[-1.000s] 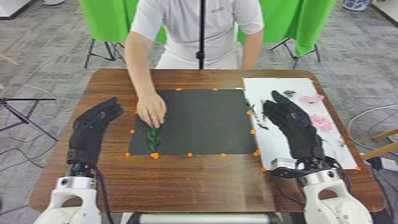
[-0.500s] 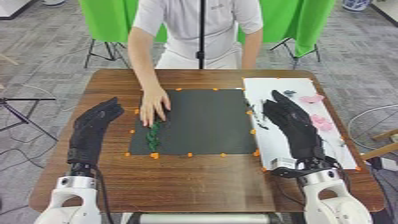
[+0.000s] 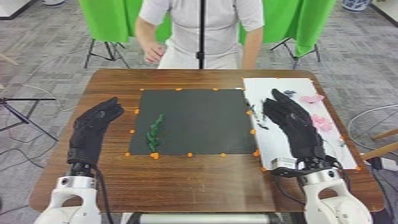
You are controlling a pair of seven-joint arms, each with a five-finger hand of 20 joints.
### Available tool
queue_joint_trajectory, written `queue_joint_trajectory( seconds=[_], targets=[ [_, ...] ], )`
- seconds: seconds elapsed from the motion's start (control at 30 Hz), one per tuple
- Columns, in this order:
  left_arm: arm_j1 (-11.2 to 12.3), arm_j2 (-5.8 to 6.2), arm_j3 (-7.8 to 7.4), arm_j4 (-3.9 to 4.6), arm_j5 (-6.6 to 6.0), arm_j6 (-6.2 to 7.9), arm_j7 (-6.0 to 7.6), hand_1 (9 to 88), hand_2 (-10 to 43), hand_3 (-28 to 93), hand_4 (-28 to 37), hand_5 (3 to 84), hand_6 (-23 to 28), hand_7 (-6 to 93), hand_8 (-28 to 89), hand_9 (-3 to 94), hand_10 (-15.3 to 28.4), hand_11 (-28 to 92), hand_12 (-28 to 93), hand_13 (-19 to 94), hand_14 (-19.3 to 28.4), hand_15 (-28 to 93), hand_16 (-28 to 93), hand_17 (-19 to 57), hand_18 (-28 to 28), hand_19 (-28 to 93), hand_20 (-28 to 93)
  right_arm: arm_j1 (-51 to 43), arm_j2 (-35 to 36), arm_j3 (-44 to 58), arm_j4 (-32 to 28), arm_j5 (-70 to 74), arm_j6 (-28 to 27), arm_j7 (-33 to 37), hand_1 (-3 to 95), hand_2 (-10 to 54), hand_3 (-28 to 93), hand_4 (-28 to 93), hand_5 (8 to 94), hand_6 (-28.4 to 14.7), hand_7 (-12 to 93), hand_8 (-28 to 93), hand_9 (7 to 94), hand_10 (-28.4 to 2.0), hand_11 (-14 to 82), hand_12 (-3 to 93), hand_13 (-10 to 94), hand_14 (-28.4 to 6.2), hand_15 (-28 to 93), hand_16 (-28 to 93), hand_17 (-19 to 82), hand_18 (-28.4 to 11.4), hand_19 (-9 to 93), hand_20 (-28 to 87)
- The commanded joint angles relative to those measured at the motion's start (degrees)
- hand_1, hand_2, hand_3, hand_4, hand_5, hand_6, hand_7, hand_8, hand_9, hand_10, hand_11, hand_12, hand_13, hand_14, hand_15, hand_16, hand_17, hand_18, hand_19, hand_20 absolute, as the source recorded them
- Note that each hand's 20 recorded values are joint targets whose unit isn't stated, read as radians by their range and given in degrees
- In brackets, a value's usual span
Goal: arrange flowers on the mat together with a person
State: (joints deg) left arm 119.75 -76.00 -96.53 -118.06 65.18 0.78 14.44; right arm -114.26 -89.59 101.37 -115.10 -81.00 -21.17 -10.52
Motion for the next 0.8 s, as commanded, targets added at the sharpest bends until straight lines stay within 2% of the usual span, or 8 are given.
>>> queue_joint_trajectory(
  seconds=[0.03,0.23,0.33,0.43,0.53,0.67,0.73,0.8],
  targets=[
    [0.8,-0.20,-0.18,-0.11,-0.02,-0.04,-0.43,30.7,-5.0,63,-14.6,48.7,3.3,14.7,-6,43.4,12.6,18,15,34,16.5,17,5,6.8,11.7,6,20,-0.7,1.1,-0.6,-0.5,-2.5,3.1,-3.4,16.6,-9.5,77,-21,35.0,-2.8,10,-8,38.8,-14.2,3.9,13.8,30,-12.6,8,15,16,-11.8,4,22],
    [1.0,-0.24,-0.41,-0.36,0.25,0.01,-0.66,30.9,-5.0,63,-14.5,48.7,3.3,14.7,-6,43.4,12.6,18,15,34,16.5,17,4,6.8,11.6,6,20,-0.9,5.5,1.1,-3.6,-10.5,9.5,-5.5,19.6,-9.5,70,-28,40.1,-4.4,12,-8,43.3,-14.6,6.7,17.8,34,-12.6,10,15,19,-13.0,8,25],
    [1.2,-0.17,-0.56,-0.60,0.33,0.24,-0.89,31.1,-5.0,63,-14.5,48.7,3.3,14.8,-6,43.4,12.6,18,15,34,16.4,17,5,6.8,11.6,6,20,-1.5,9.2,2.7,-5.9,-17.8,17.0,-5.2,23.3,-9.5,68,-28,46.4,-4.4,15,-9,50.5,-15.2,13.2,20.1,44,-12.9,15,18,23,-14.4,19,31],
    [1.4,0.09,-0.61,-0.75,0.29,0.48,-0.98,31.2,-5.1,63,-14.4,48.7,3.3,14.9,-6,43.4,12.6,18,15,34,16.5,17,4,6.8,11.6,6,20,-2.4,13.3,4.3,-7.1,-28.0,25.9,-3.5,27.1,-9.5,68,-28,52.9,-3.3,20,-9,58.4,-13.8,20.7,22.4,56,-12.2,21,24,26,-16.0,34,38],
    [1.5,0.33,-0.67,-0.90,0.28,0.69,-1.15,31.4,-5.1,63,-14.3,48.7,3.3,14.9,-6,43.4,12.6,18,15,34,16.4,17,4,6.8,11.6,6,20,-3.8,16.4,6.5,-7.5,-38.4,31.5,0.2,30.2,-9.5,66,-28,58.3,-1.9,23,-9,64.8,-14.0,25.1,24.5,64,-11.5,29,26,30,-16.7,44,42],
    [1.4,-1.39,-1.71,-1.10,1.59,-0.92,-2.06,31.6,-5.2,62,-14.3,48.6,3.3,14.9,-6,43.4,12.5,18,15,34,16.5,17,4,6.7,11.6,6,20,-7.0,17.5,11.3,-8.4,-46.8,29.3,4.7,34.8,-9.5,61,-28,64.8,-1.3,24,-9,70.5,-12.7,28.3,26.2,71,-10.0,37,28,33,-19.3,61,49],
    [1.5,-1.07,-1.61,-1.23,1.40,-0.52,-1.99,31.7,-5.1,62,-14.3,48.6,3.3,14.9,-6,43.4,12.5,18,15,34,16.4,17,4,6.7,11.6,6,20,-8.4,18.0,12.7,-7.7,-49.7,28.6,5.8,36.2,-9.5,61,-28,66.4,-1.4,23,-9,72.0,-12.7,28.6,25.9,73,-10.0,43,29,34,-20.5,72,54],
    [1.4,-0.70,-1.42,-1.19,1.23,-0.34,-2.04,31.8,-5.1,62,-14.3,48.6,3.3,14.9,-6,43.3,12.5,18,15,34,16.4,17,4,6.7,11.6,6,20,-9.7,18.5,14.2,-7.7,-53.3,25.0,8.2,36.5,-9.5,64,-28,67.2,-1.8,23,-8,72.5,-13.0,27.9,25.4,73,-10.0,47,29,36,-21.3,78,57]
  ],
)
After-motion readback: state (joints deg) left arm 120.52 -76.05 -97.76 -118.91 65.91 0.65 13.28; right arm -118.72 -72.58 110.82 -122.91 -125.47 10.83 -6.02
